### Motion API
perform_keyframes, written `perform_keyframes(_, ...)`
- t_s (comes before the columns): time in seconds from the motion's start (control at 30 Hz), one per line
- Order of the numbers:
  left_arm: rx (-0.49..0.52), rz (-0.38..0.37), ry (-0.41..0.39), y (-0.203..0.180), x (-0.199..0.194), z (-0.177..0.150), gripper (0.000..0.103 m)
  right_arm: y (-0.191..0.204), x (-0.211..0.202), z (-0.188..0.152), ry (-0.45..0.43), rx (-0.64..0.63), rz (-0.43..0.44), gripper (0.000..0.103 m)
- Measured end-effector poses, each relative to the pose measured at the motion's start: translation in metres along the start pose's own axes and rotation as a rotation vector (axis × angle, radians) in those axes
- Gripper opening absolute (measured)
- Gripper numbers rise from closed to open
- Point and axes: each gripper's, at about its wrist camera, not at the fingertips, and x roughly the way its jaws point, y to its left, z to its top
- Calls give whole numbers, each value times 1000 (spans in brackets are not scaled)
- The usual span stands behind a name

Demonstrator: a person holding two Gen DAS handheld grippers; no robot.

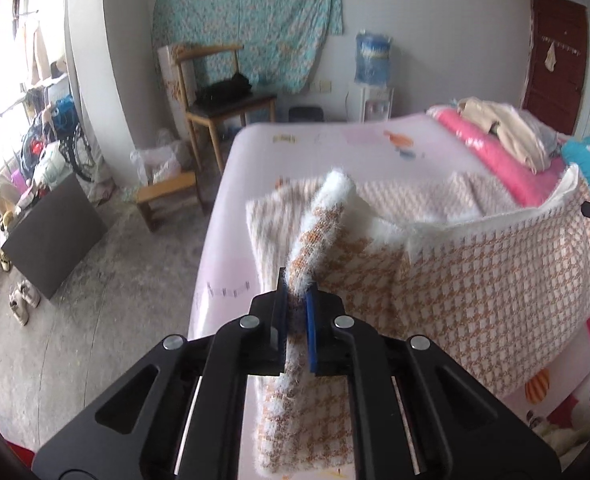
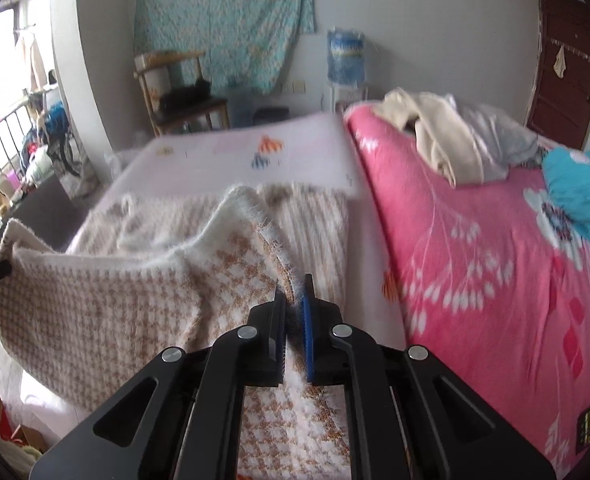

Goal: Fold large clothes
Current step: 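Lift the held coat edge and fold it over the coat with both grippers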

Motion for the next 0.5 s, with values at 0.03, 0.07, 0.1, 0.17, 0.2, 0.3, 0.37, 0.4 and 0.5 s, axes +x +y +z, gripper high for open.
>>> perform_keyframes(0.03, 4, -5, -26, 2, 2, 12, 7, -1, 3, 15, -28, -11, 2, 7)
perform_keyframes(0.07, 3, -8, -44, 4, 5, 23, 7, -1, 8, 26, -48, -18, 5, 7)
perform_keyframes(0.1, -1, -14, -59, 7, 12, 36, 7, -2, 16, 42, -74, -30, 7, 7)
perform_keyframes(0.17, 0, -17, -81, 12, 34, 64, 7, -4, 37, 69, -95, -40, 18, 7)
perform_keyframes(0.2, -6, -21, -78, 14, 48, 77, 7, -6, 49, 81, -98, -38, 30, 7)
perform_keyframes(0.3, -27, -31, -29, 20, 108, 110, 7, -10, 109, 112, -49, -34, 46, 7)
perform_keyframes(0.37, -56, -42, 49, 23, 154, 118, 7, -13, 154, 118, 14, -15, 57, 8)
perform_keyframes(0.4, -75, -61, 116, 25, 182, 118, 11, -16, 178, 115, 63, -1, 63, 8)
perform_keyframes(0.5, -128, -52, 309, 32, 249, 103, 17, -28, 250, 95, 291, 20, 76, 16)
